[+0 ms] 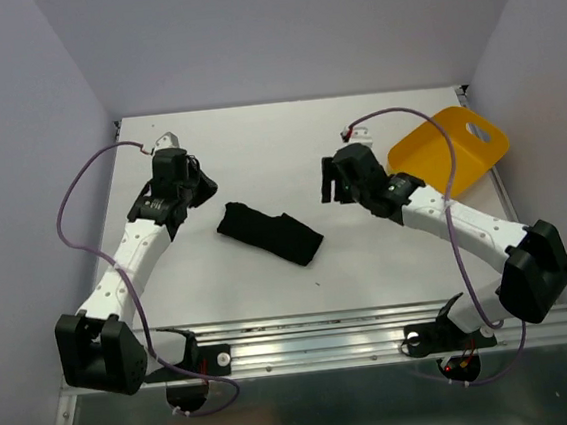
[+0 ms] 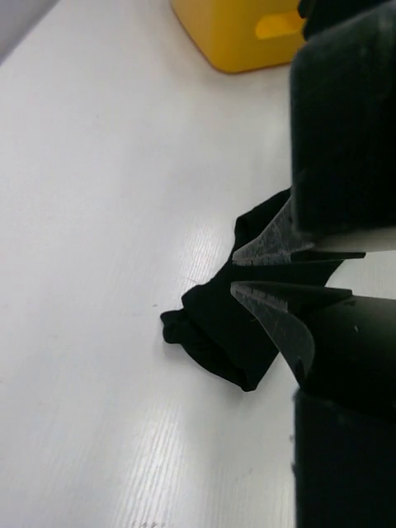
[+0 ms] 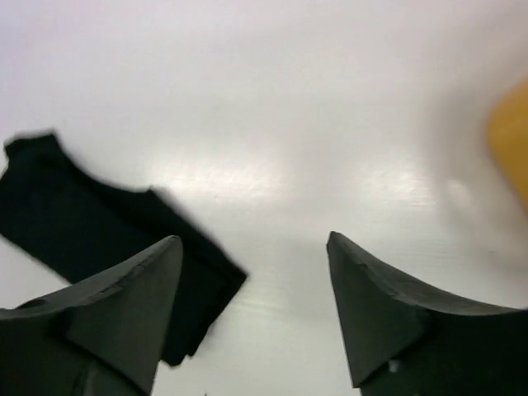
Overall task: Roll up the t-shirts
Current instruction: Roll the T-shirt to the center of the board, then move the bin to the center of the board.
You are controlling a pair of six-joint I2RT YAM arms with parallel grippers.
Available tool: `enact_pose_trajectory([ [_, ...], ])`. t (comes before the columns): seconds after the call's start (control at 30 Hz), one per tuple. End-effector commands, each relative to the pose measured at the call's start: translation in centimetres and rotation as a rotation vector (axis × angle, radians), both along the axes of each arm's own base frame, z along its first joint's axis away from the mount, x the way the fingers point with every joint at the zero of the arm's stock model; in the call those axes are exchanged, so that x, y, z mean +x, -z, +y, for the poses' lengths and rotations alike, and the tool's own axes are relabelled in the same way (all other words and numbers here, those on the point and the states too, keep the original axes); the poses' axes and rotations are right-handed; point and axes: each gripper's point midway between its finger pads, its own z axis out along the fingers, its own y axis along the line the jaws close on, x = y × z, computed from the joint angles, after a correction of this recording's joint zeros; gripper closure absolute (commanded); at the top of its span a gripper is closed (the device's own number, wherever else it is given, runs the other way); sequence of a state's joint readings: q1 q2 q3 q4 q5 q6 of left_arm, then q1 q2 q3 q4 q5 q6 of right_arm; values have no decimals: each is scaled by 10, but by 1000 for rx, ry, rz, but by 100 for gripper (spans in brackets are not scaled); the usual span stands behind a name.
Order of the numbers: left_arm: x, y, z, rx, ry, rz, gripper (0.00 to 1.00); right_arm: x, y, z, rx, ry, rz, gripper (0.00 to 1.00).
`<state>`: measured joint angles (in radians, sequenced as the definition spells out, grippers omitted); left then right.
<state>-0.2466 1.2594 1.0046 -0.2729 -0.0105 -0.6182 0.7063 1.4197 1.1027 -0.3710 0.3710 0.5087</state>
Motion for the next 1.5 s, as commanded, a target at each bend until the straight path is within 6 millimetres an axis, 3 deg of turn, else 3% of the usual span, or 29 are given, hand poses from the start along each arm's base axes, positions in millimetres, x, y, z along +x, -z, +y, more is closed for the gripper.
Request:
enact_pose_trajectory([
  [0.0,-12,-30,8,39,17,-40,72,30,-39,-57,-116,148,-83,17],
  [0.07,-15,-30,6,30,32,-33,69,36,-47,-73,-144,182,-95,14],
  [0.13,-19,-30,3,16,46,-32,65,47,-54,-101,-165,241,-102,9],
  [0.17,-23,-29,-1,-2,63,-27,59,53,-54,-123,-173,278,-86,6],
  [0.23,-26,-28,-6,-21,93,-29,49,55,-46,-139,-170,279,-41,0],
  [0.27,-28,-27,-9,-30,112,-30,43,59,-42,-160,-181,317,-22,0],
  [0.4,-33,-27,-23,-51,215,-31,35,57,-10,-179,-176,303,94,0],
  [0.53,-34,-29,-24,-51,221,-38,35,55,7,-174,-156,264,146,0],
  [0.83,-35,-25,-25,-54,224,-31,35,68,19,-128,-11,69,194,0],
  [1.0,-36,-26,-24,-57,217,-36,35,86,15,-81,127,-76,199,2],
  [1.03,-36,-26,-24,-60,214,-36,35,95,3,-69,140,-103,169,2],
  [1.13,-37,-26,-24,-62,214,-33,35,111,13,-45,151,-156,201,2],
  [1.17,-37,-25,-24,-62,210,-28,35,119,0,-27,168,-193,175,2],
  [1.2,-38,-25,-23,-62,206,-28,35,124,-1,-18,175,-214,172,2],
  [1.27,-39,-27,-22,-65,201,-33,35,143,14,10,178,-245,190,1],
  [1.3,-40,-26,-22,-65,199,-31,35,148,-4,19,190,-258,152,1],
  [1.33,-40,-26,-22,-66,196,-31,35,155,13,28,187,-264,181,1],
  [1.37,-41,-25,-21,-62,191,-30,35,167,-5,42,191,-273,133,1],
  [1.43,-43,-24,-19,-58,183,-18,35,183,1,47,176,-233,127,1],
  [1.47,-43,-23,-16,-51,173,-15,35,186,-5,50,170,-223,113,1],
])
